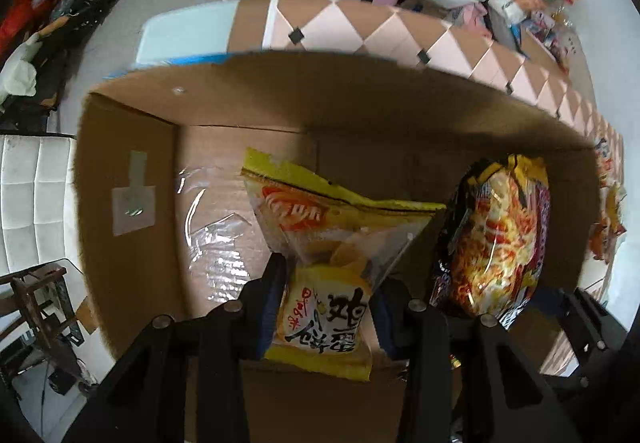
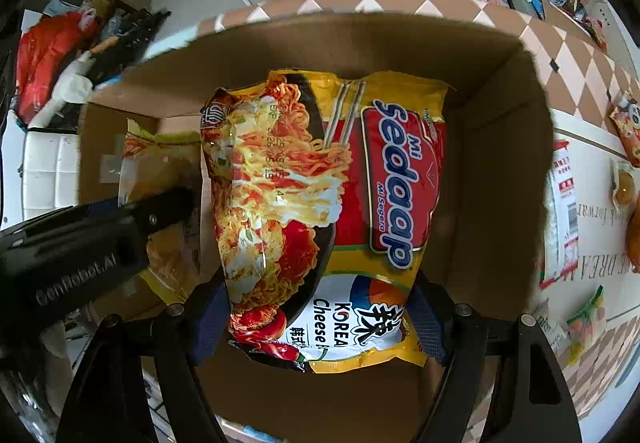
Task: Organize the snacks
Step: 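Lower both bags into the cardboard box and open both grippers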
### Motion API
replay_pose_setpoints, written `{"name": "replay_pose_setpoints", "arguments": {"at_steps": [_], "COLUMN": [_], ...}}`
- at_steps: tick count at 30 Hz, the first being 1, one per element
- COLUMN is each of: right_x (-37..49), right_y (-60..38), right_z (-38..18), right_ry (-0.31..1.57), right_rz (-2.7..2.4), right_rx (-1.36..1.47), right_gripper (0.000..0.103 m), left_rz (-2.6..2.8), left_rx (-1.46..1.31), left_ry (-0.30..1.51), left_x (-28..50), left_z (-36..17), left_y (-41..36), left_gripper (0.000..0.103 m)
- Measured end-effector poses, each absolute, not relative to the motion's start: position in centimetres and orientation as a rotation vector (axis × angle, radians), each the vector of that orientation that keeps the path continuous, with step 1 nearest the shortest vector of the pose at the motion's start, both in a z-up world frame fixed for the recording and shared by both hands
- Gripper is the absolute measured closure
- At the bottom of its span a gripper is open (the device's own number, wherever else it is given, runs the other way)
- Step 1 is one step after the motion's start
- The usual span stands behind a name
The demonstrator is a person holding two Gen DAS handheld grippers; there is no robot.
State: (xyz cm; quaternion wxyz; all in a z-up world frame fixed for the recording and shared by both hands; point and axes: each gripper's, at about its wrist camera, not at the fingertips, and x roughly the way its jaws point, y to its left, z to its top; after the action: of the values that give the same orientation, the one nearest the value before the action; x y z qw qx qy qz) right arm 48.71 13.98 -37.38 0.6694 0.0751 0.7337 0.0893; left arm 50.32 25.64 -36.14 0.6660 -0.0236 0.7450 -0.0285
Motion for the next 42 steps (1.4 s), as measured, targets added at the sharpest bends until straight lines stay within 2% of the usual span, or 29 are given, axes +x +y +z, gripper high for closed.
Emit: {"name": "replay_pose_setpoints", "arguments": {"at_steps": [6, 8, 10, 12, 15, 29, 42], "right_x": [49.7, 49.6, 49.8, 49.8, 49.7, 46.5, 39.3], "right_y": [14.1, 14.3, 14.4, 14.6, 15.0, 13.6, 11.8], "right_z": [-39.6, -39.9, -39.6, -39.0, -38.0, -34.6, -27.7], "right_ry": [1.704, 1.708, 1.688, 1.670, 1.646, 1.581, 1.436], "right_rz": [0.196, 0.189, 0.184, 0.185, 0.172, 0.139, 0.150], "right_rx": [0.163, 0.154, 0.126, 0.107, 0.064, 0.070, 0.066], "right_gripper": [0.022, 0.022, 0.015, 0.011, 0.007, 0.007, 0.007], "left_rz": [-0.104, -0.097, -0.084, -0.062, -0.060, -0.073, -0.051], "left_rx": [-0.049, -0.056, -0.072, -0.080, -0.100, -0.029, 0.013], "left_ry": [1.686, 1.695, 1.701, 1.688, 1.676, 1.534, 1.341], "left_x": [50.5, 50.6, 50.8, 51.0, 50.8, 46.2, 39.8], "left_z": [-37.1, -37.3, -37.3, -36.9, -36.3, -31.1, -24.0], "left_y": [25.4, 25.7, 26.3, 26.8, 27.3, 27.3, 26.5], "left_gripper": [0.065, 0.060, 0.036, 0.028, 0.027, 0.027, 0.027]}}
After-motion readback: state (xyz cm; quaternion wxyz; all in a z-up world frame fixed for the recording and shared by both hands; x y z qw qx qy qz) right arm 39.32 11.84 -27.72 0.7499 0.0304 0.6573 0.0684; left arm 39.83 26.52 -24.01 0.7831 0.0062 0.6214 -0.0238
